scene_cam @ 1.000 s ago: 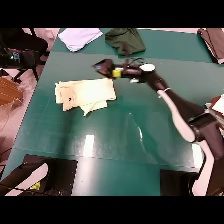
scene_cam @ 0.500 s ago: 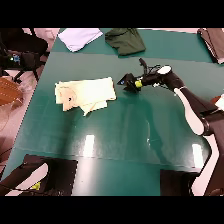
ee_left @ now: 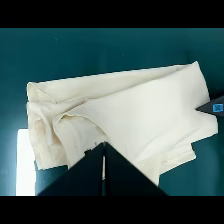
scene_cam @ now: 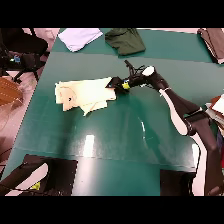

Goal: Fold the shirts.

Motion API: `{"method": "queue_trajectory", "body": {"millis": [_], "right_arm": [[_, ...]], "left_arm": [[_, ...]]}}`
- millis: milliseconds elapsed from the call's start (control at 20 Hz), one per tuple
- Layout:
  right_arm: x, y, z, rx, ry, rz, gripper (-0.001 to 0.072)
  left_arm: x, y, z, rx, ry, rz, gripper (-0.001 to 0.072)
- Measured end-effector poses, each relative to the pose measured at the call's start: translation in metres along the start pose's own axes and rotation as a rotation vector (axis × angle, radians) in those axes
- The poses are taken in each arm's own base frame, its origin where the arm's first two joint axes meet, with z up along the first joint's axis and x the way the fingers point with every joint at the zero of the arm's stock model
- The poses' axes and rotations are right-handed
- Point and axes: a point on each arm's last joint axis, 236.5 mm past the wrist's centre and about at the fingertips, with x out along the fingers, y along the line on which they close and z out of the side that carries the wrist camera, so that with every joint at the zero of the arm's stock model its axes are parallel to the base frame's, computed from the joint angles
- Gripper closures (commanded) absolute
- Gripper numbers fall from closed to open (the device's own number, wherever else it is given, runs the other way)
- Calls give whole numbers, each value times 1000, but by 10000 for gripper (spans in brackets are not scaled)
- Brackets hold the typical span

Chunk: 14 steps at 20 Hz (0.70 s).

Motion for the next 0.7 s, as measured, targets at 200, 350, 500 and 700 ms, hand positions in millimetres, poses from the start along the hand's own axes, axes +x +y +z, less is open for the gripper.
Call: {"method": "queue_trajectory", "body": {"millis": [200, 350, 500, 700], "right_arm": [[15, 18, -3, -46, -8, 17, 691], [-15, 54, 20, -61, -100, 106, 693], [-86, 75, 51, -78, -230, 128, 694], [-230, 90, 87, -114, -445, 88, 695]], "left_arm": [[0, 0, 0, 1, 0, 0, 677], [0, 0, 0, 1, 1, 0, 677], [0, 0, -1, 1, 3, 0, 677], [0, 0, -2, -1, 8, -1, 677]]}}
